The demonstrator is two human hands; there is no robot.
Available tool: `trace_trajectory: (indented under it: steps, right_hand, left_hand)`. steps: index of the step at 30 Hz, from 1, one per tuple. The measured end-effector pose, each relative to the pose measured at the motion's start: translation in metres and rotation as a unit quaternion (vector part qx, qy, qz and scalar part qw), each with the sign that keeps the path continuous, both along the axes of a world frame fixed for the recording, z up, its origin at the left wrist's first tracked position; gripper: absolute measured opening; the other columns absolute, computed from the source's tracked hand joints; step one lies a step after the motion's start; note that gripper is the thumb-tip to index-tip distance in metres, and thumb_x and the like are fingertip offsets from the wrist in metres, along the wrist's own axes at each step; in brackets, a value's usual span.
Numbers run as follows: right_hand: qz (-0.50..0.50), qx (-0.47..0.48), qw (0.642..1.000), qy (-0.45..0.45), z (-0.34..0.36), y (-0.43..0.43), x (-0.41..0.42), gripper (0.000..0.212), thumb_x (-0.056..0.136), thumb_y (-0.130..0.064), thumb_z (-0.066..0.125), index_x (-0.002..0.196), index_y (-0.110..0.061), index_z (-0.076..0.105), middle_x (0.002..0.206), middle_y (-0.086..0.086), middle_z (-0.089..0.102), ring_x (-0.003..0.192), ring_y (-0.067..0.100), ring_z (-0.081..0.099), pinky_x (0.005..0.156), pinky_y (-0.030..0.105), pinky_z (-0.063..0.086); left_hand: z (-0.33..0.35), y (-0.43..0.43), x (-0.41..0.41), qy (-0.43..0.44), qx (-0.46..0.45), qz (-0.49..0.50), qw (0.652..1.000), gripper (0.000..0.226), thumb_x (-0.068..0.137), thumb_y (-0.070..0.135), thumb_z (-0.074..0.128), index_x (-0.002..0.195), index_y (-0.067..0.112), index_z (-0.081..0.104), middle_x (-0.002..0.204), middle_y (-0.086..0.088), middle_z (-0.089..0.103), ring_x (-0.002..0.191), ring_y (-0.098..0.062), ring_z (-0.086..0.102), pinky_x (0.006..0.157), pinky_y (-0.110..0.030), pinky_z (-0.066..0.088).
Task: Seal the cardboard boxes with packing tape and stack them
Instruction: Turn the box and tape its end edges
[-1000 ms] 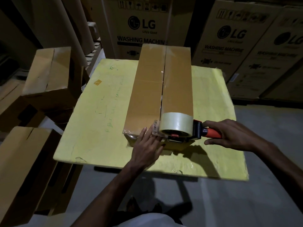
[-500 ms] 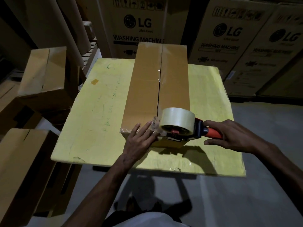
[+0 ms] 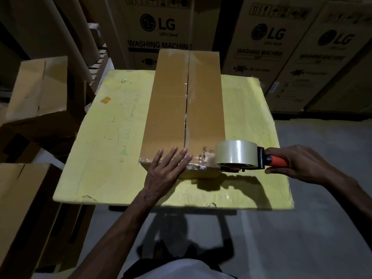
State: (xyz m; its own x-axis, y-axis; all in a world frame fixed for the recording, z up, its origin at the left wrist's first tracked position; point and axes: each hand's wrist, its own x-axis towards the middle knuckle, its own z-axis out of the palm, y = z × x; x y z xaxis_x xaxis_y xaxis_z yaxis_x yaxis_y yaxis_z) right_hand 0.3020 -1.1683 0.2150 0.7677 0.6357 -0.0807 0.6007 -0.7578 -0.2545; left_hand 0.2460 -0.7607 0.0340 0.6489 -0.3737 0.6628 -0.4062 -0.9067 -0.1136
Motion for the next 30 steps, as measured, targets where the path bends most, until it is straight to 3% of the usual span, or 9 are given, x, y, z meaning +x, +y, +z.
trace_trajectory:
  steps: [3, 6, 8, 11, 16, 18, 21, 24, 30]
  right_hand:
    - [-0.008, 0.0, 1.0, -0.017, -0.009, -0.001, 0.001, 0.049, 0.082, -0.072, 0.056, 0.126, -0.051, 0.055, 0.09, -0.018, 0.073, 0.07, 0.006, 0.066, 0.056, 0.031, 0.052]
    - [-0.019, 0.001, 1.0, -0.015, -0.012, -0.009, 0.0, 0.051, 0.081, -0.074, 0.055, 0.126, -0.051, 0.055, 0.09, -0.017, 0.073, 0.071, 0.008, 0.066, 0.057, 0.031, 0.052]
    - [-0.015, -0.005, 1.0, -0.021, -0.012, -0.014, -0.001, 0.051, 0.081, -0.074, 0.055, 0.126, -0.051, 0.055, 0.091, -0.017, 0.073, 0.072, 0.008, 0.067, 0.058, 0.03, 0.052]
    - [-0.005, 0.0, 1.0, -0.031, -0.011, -0.015, 0.0, 0.052, 0.081, -0.074, 0.053, 0.126, -0.049, 0.053, 0.095, -0.014, 0.075, 0.076, 0.011, 0.068, 0.059, 0.035, 0.055]
    - [0.003, -0.018, 0.999, -0.029, -0.011, -0.013, 0.005, 0.053, 0.08, -0.069, 0.061, 0.129, -0.05, 0.051, 0.101, -0.015, 0.074, 0.081, 0.011, 0.068, 0.064, 0.039, 0.057]
    - [0.002, -0.025, 0.999, -0.021, -0.012, -0.011, 0.007, 0.052, 0.081, -0.063, 0.068, 0.129, -0.051, 0.05, 0.102, -0.016, 0.074, 0.082, 0.01, 0.068, 0.065, 0.037, 0.056]
    - [0.0, -0.02, 1.0, -0.008, -0.013, -0.011, 0.008, 0.051, 0.082, -0.057, 0.074, 0.127, -0.051, 0.051, 0.101, -0.019, 0.073, 0.082, 0.008, 0.066, 0.065, 0.034, 0.054]
    - [0.003, -0.01, 1.0, -0.001, -0.016, -0.011, 0.007, 0.05, 0.082, -0.058, 0.073, 0.127, -0.051, 0.053, 0.1, -0.019, 0.072, 0.08, 0.007, 0.066, 0.064, 0.031, 0.053]
    - [-0.01, 0.006, 1.0, 0.003, -0.015, -0.023, 0.006, 0.053, 0.079, -0.074, 0.057, 0.126, -0.053, 0.051, 0.098, -0.015, 0.074, 0.078, 0.009, 0.068, 0.063, 0.036, 0.057]
  left_hand:
    - [0.0, -0.012, -0.008, 0.021, -0.006, 0.008, 1.0, 0.054, 0.104, 0.019, 0.056, 0.157, 0.019, 0.045, 0.164, -0.006, 0.04, 0.15, -0.029, 0.039, 0.123, -0.054, 0.023]
    - [0.0, -0.034, -0.018, 0.059, -0.004, -0.005, 0.998, 0.077, 0.087, 0.002, 0.05, 0.161, 0.014, 0.033, 0.168, -0.009, 0.029, 0.155, -0.029, 0.028, 0.128, -0.052, 0.007]
    - [-0.001, -0.054, -0.018, 0.068, 0.008, -0.015, 0.998, 0.073, 0.086, 0.007, 0.062, 0.157, 0.01, 0.042, 0.166, -0.011, 0.033, 0.154, -0.03, 0.032, 0.128, -0.052, 0.012]
    - [0.001, -0.081, -0.01, 0.053, 0.032, -0.053, 0.997, 0.048, 0.094, 0.028, 0.072, 0.138, 0.009, 0.065, 0.149, -0.015, 0.057, 0.141, -0.032, 0.051, 0.128, -0.051, 0.017]
    - [0.004, -0.09, 0.001, 0.023, -0.035, -0.089, 0.995, 0.047, 0.095, 0.004, 0.062, 0.142, 0.005, 0.058, 0.133, -0.016, 0.069, 0.126, -0.033, 0.062, 0.122, -0.049, 0.034]
    - [0.005, -0.084, 0.002, 0.024, -0.031, -0.096, 0.995, 0.046, 0.099, 0.001, 0.05, 0.145, 0.005, 0.054, 0.134, -0.016, 0.068, 0.127, -0.033, 0.06, 0.121, -0.049, 0.036]
    - [0.004, -0.078, 0.001, 0.024, -0.013, -0.095, 0.995, 0.045, 0.098, 0.0, 0.05, 0.142, 0.004, 0.061, 0.144, -0.016, 0.056, 0.128, -0.034, 0.062, 0.123, -0.048, 0.031]
    - [0.006, -0.074, 0.001, 0.018, -0.012, -0.102, 0.995, 0.043, 0.1, 0.0, 0.047, 0.139, 0.004, 0.063, 0.147, -0.016, 0.05, 0.13, -0.033, 0.06, 0.12, -0.049, 0.035]
    - [0.008, -0.058, 0.005, 0.024, -0.011, -0.114, 0.993, 0.043, 0.104, 0.0, 0.03, 0.14, 0.007, 0.053, 0.139, -0.015, 0.064, 0.131, -0.032, 0.062, 0.111, -0.051, 0.043]
